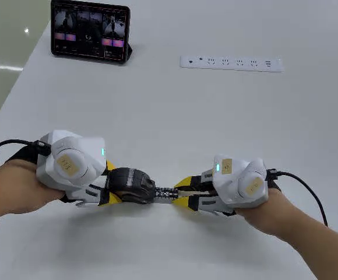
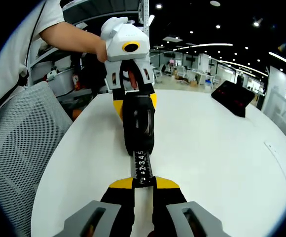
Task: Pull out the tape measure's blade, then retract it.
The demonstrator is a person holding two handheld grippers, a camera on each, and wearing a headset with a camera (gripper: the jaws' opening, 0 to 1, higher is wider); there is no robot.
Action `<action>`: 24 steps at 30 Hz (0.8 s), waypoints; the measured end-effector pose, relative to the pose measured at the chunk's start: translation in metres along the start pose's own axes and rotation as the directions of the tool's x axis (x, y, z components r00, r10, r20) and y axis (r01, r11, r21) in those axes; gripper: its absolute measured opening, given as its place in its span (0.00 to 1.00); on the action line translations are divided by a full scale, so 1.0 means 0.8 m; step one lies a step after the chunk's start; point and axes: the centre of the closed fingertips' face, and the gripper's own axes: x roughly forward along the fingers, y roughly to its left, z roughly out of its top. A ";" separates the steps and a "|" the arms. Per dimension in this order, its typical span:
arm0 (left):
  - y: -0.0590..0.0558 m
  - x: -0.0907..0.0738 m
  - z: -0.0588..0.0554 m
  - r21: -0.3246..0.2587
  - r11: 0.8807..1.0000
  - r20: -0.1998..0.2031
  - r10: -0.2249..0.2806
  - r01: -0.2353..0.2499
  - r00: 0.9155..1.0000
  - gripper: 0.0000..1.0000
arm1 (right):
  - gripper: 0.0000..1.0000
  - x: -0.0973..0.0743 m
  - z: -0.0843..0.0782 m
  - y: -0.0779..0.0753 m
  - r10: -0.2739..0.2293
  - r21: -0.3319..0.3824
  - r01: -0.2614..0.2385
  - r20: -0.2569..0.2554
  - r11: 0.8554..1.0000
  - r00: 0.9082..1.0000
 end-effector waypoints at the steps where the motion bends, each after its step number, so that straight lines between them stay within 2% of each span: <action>1: 0.000 0.000 0.000 0.000 1.000 0.000 0.000 0.000 1.000 0.26 | 0.09 -0.002 -0.001 0.000 -0.001 -0.001 0.001 -0.003 1.000 1.000; 24: 0.001 0.000 0.001 0.001 1.000 -0.007 0.004 -0.004 1.000 0.26 | 0.09 -0.050 -0.035 -0.008 -0.045 0.014 0.045 -0.041 0.999 0.998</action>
